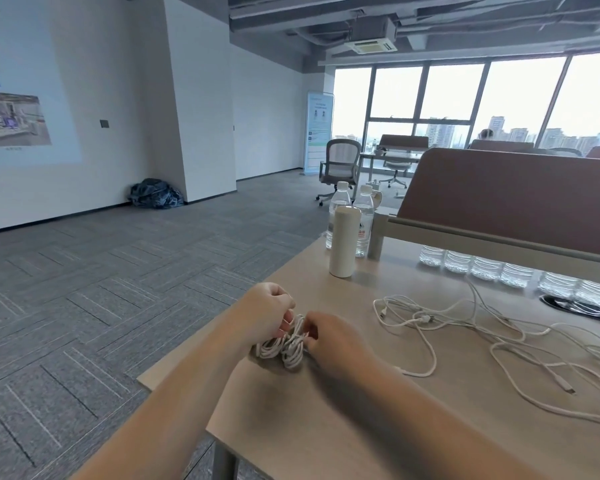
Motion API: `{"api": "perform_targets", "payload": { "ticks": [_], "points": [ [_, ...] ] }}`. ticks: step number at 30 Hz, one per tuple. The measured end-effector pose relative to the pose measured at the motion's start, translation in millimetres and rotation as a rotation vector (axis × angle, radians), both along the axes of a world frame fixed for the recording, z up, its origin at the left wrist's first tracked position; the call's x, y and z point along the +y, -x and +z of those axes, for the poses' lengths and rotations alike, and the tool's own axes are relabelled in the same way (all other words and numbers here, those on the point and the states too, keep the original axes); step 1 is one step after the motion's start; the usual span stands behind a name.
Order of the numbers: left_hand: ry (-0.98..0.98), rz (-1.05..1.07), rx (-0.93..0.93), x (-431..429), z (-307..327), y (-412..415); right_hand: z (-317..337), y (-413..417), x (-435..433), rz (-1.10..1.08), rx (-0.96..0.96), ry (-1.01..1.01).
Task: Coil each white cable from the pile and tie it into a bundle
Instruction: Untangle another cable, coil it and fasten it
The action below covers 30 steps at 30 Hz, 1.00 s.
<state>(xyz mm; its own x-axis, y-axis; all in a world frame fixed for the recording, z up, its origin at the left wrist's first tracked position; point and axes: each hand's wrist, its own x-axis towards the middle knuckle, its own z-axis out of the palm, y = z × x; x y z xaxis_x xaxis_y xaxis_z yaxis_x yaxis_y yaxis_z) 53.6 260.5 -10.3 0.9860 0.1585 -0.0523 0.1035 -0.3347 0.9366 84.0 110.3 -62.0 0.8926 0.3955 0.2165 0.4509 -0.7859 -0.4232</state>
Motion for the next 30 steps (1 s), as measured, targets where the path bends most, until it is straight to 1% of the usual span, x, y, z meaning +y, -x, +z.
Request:
{"api": "perform_targets", "payload": {
  "ticks": [3, 7, 12, 14, 17, 21, 26, 30],
  "points": [
    [0.009, 0.010, -0.019, -1.4, 2.3, 0.6, 2.5, 3.9, -3.6, 0.048, -0.050, 0.081],
    [0.016, 0.001, -0.051, -9.1, 7.2, 4.0, 2.3, 2.5, -10.7, 0.083, -0.054, 0.152],
    [0.035, -0.046, -0.089, -24.1, 17.1, 10.5, 4.8, 2.1, -21.7, 0.062, -0.040, 0.135],
    [0.026, -0.077, -0.104, -34.6, 22.3, 12.9, 10.0, 5.1, -33.0, 0.054, -0.077, 0.129],
    [0.057, -0.136, -0.108, -58.2, 27.6, 11.6, 23.3, 13.8, -59.8, 0.031, -0.119, 0.122],
    [0.076, -0.246, -0.094, -121.1, 28.9, 6.4, 45.1, 33.6, -120.3, -0.020, -0.139, 0.114],
    [0.065, -0.380, -0.082, -213.6, 23.9, 10.3, 57.8, 62.7, -209.4, -0.213, -0.093, 0.170],
    [0.050, -0.433, -0.075, -270.5, 13.8, 11.9, 60.7, 82.1, -273.3, -0.409, -0.122, 0.161]
  ]
}}
